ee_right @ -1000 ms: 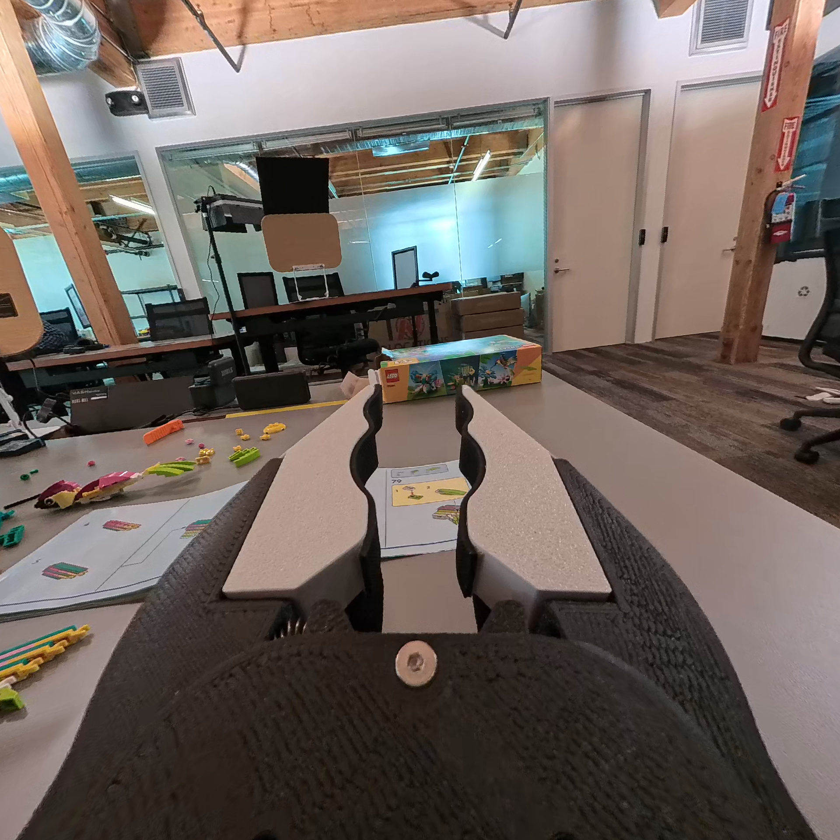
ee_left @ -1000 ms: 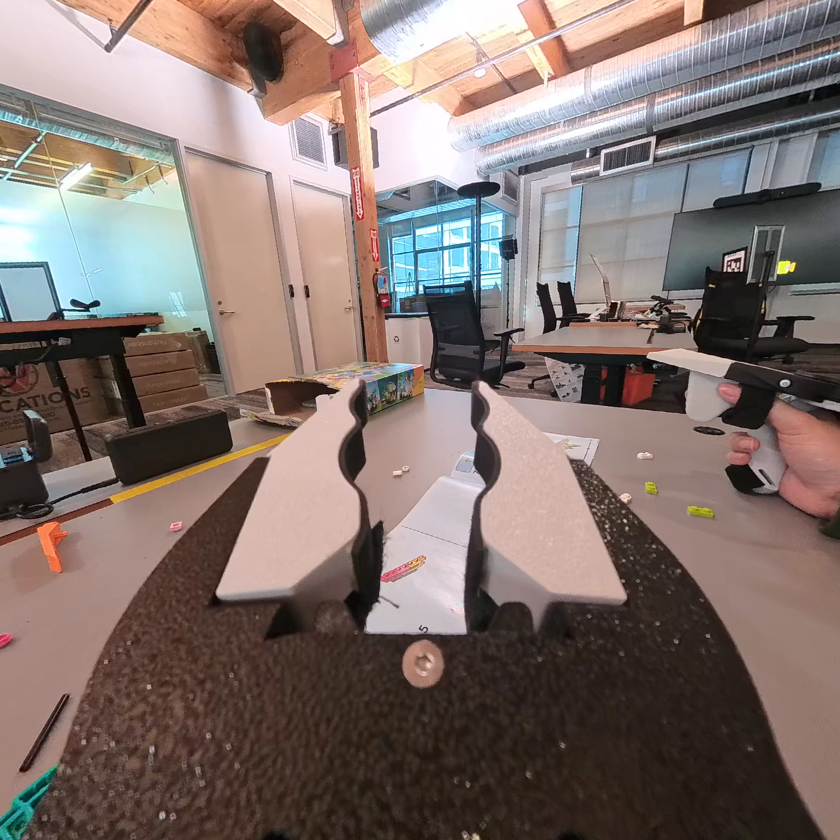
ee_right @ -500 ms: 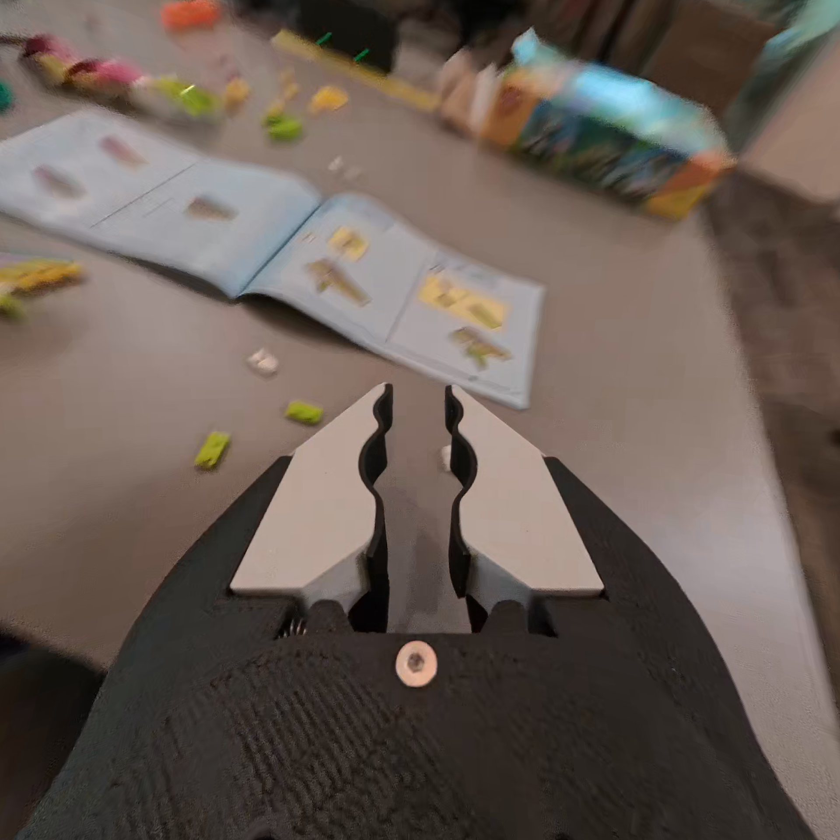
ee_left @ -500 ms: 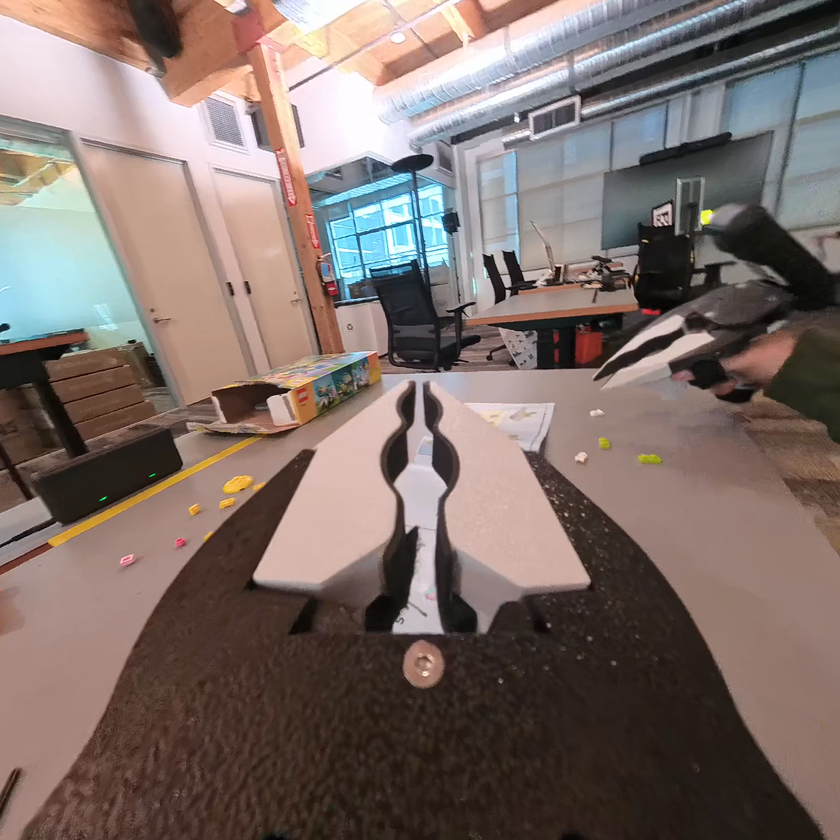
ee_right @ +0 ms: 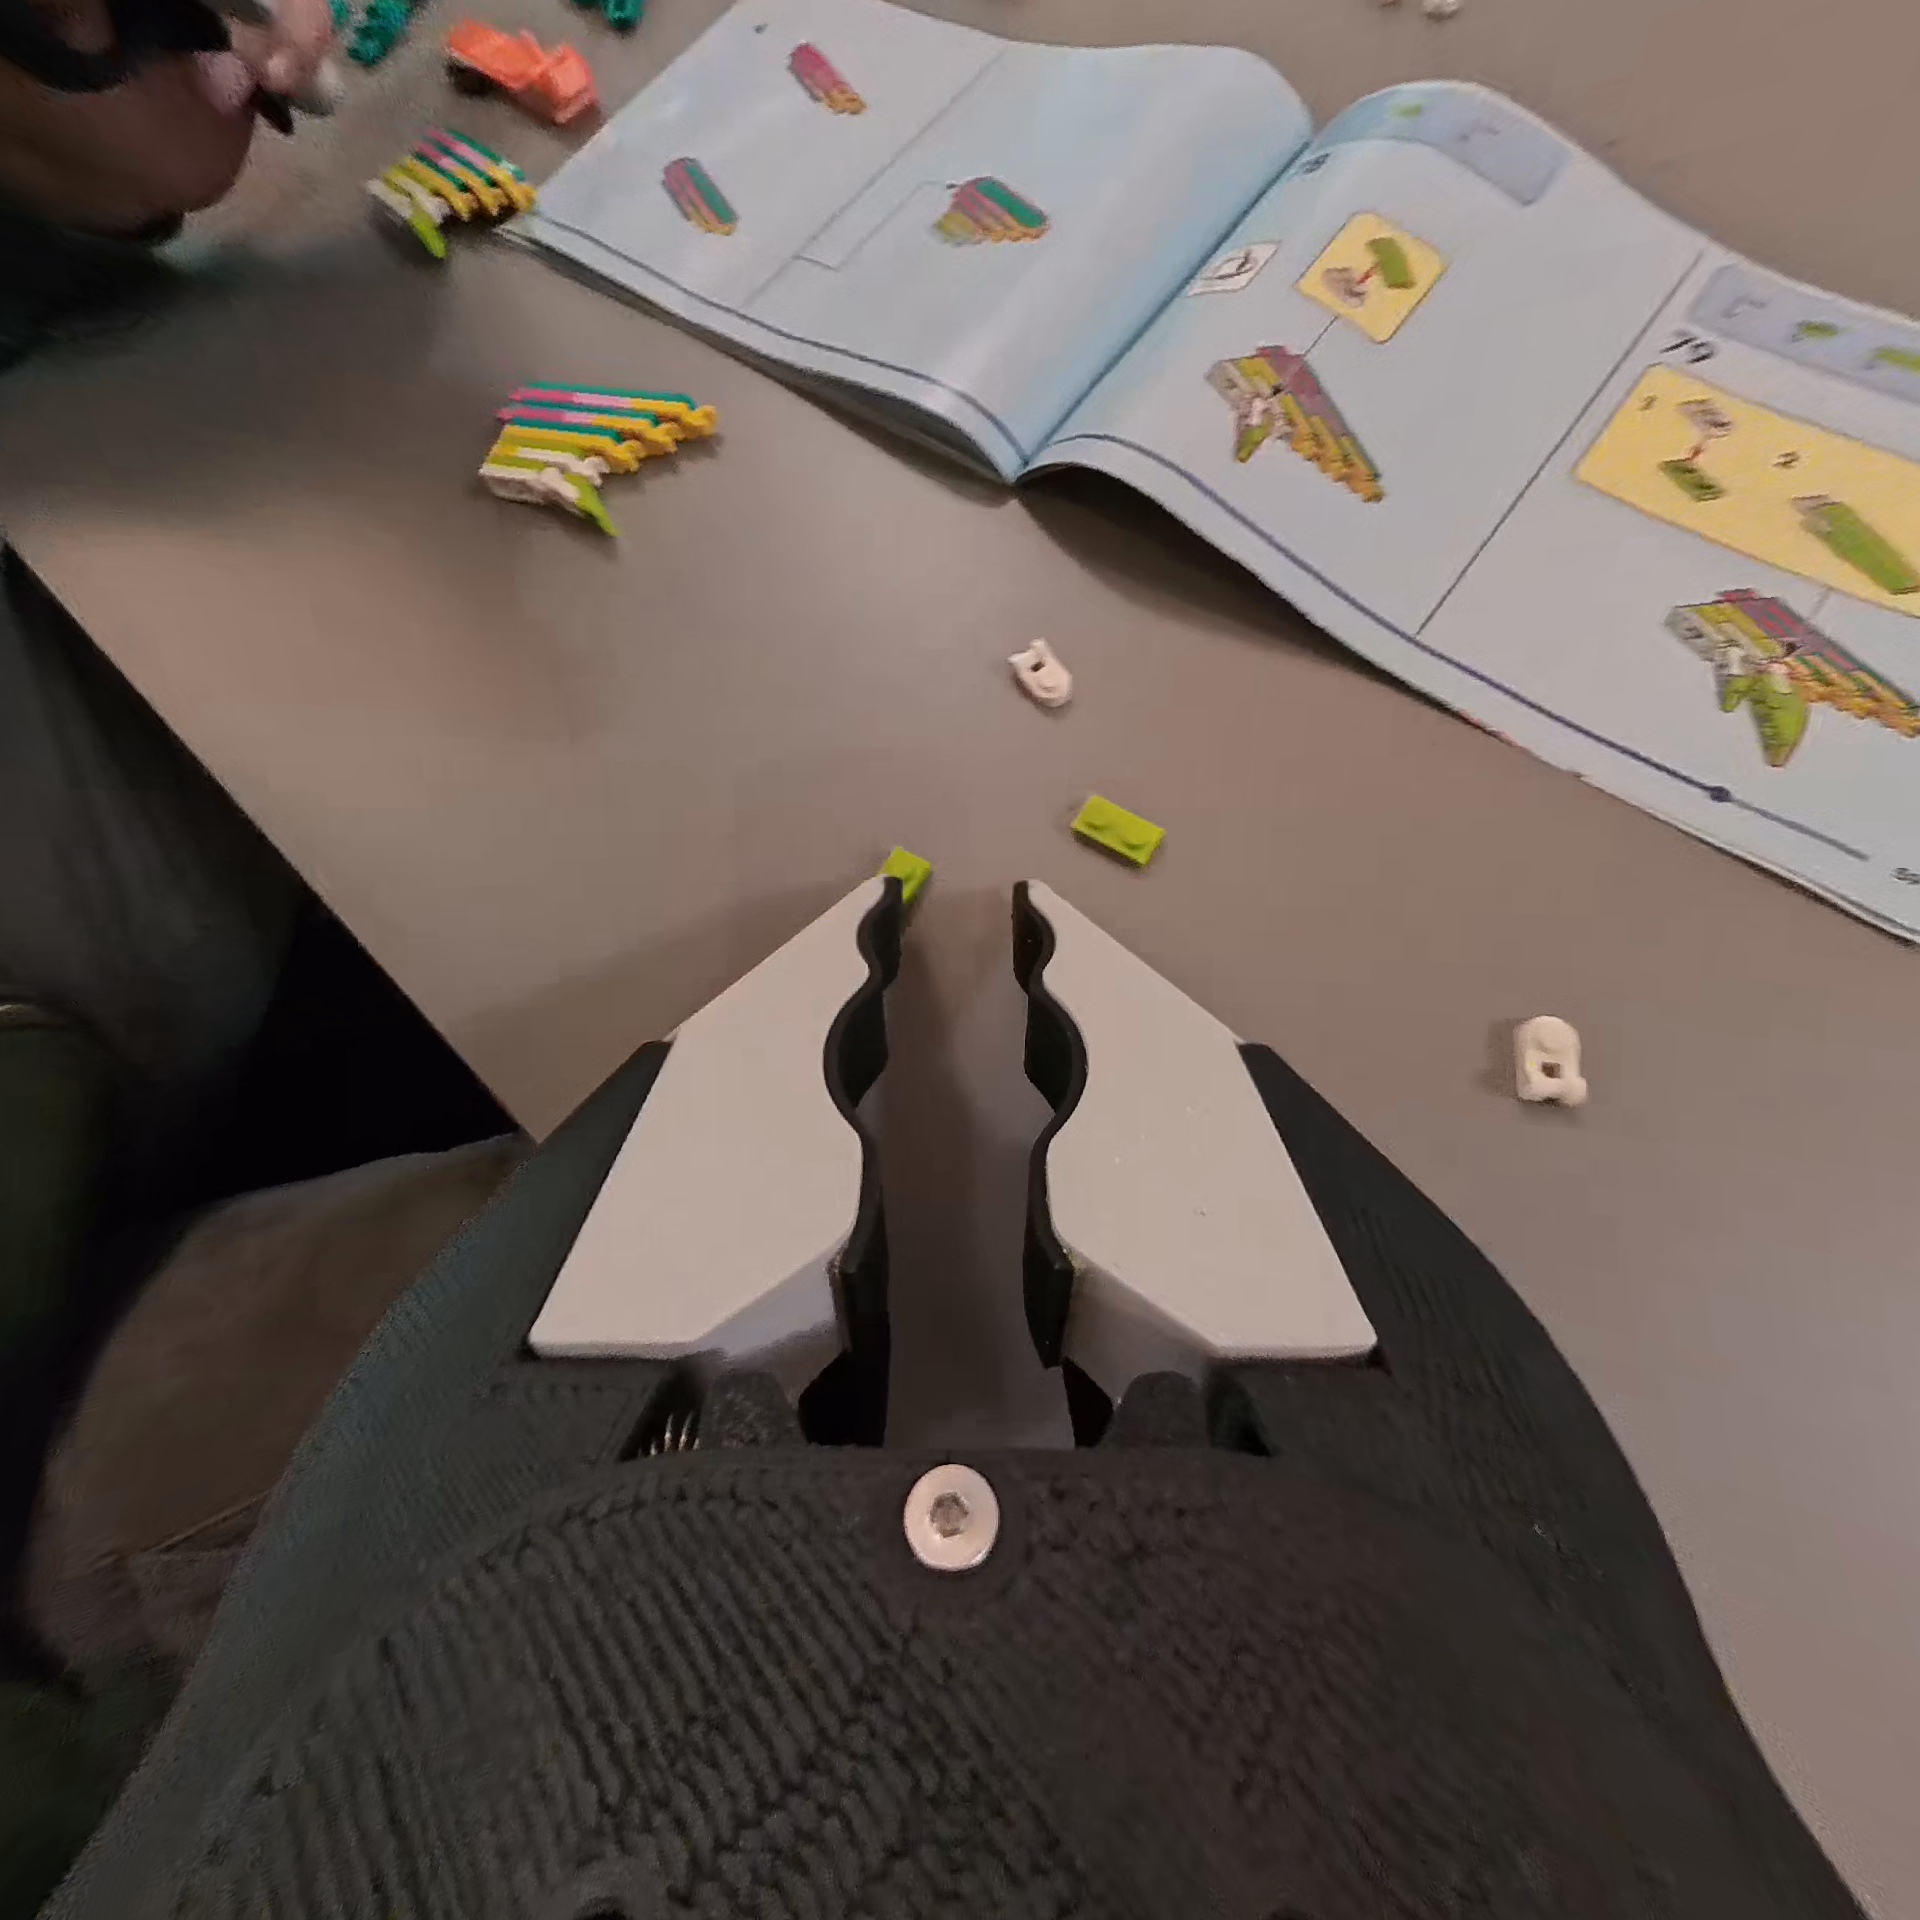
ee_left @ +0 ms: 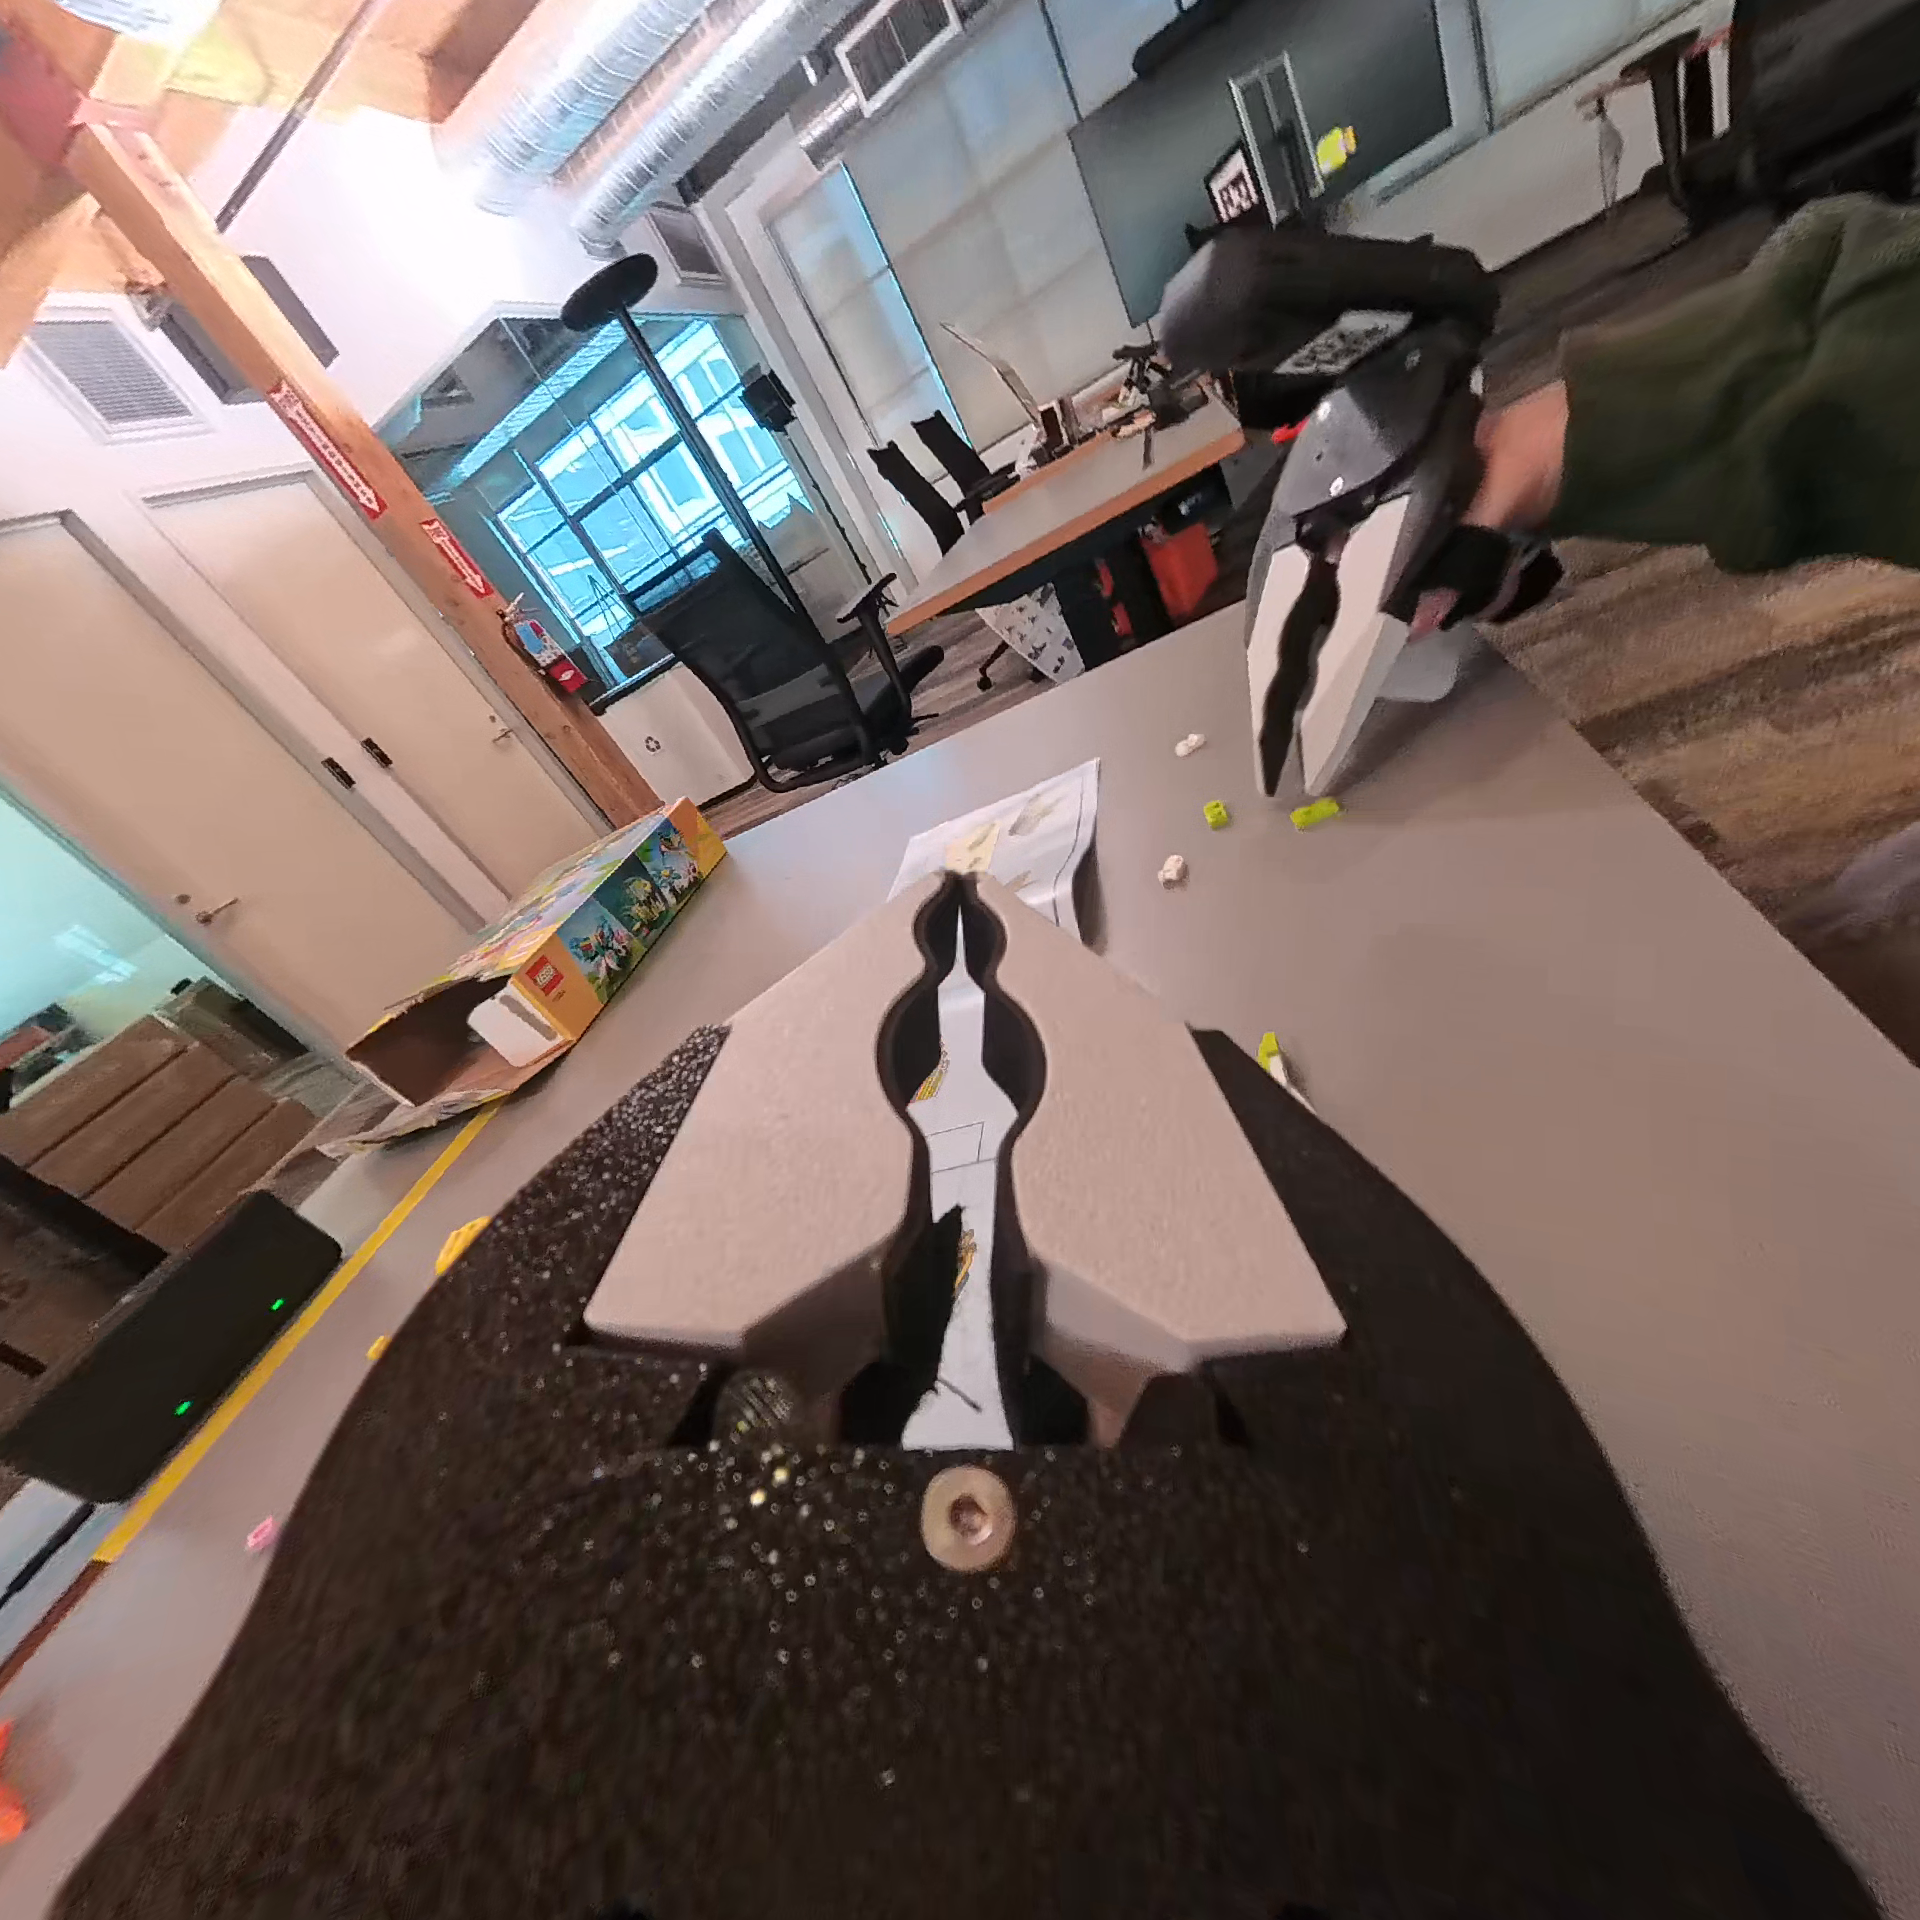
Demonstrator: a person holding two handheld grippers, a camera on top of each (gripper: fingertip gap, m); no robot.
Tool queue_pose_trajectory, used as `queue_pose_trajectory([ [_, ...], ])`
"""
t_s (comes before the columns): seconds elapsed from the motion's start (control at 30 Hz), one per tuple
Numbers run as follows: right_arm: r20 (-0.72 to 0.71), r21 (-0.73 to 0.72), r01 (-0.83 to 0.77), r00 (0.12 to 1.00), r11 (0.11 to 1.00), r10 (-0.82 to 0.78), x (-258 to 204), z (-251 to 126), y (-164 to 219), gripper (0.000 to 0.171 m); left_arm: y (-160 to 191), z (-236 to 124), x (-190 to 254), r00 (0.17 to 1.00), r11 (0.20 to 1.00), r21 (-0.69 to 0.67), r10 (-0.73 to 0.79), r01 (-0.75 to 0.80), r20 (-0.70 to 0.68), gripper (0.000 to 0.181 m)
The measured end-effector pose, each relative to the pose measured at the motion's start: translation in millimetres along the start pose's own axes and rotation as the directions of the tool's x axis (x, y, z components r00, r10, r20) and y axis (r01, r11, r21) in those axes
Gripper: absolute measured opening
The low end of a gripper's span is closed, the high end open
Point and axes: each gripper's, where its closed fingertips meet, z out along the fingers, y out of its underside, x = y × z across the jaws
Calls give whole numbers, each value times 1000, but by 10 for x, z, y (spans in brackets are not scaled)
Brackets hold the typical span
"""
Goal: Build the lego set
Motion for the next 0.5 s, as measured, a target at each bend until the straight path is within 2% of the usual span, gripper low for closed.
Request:
queue_pose_trajectory([
  [0.23, 21, -59, 40, 999, 997, -38, -170, 7, -37, 19, 15, 16, 50, 999, 999, -18, 41, -41, -13, 0],
  [0.37, -26, -149, 63, 997, 987, -67, -146, 37, 39, 19, 12, 12, 39, 999, 999, -17, 37, -37, -7, 0],
  [0.5, -33, -164, 67, 997, 984, -73, -149, 70, 35, 17, 9, 10, 27, 999, 999, -17, 43, -43, 5, 0],
])
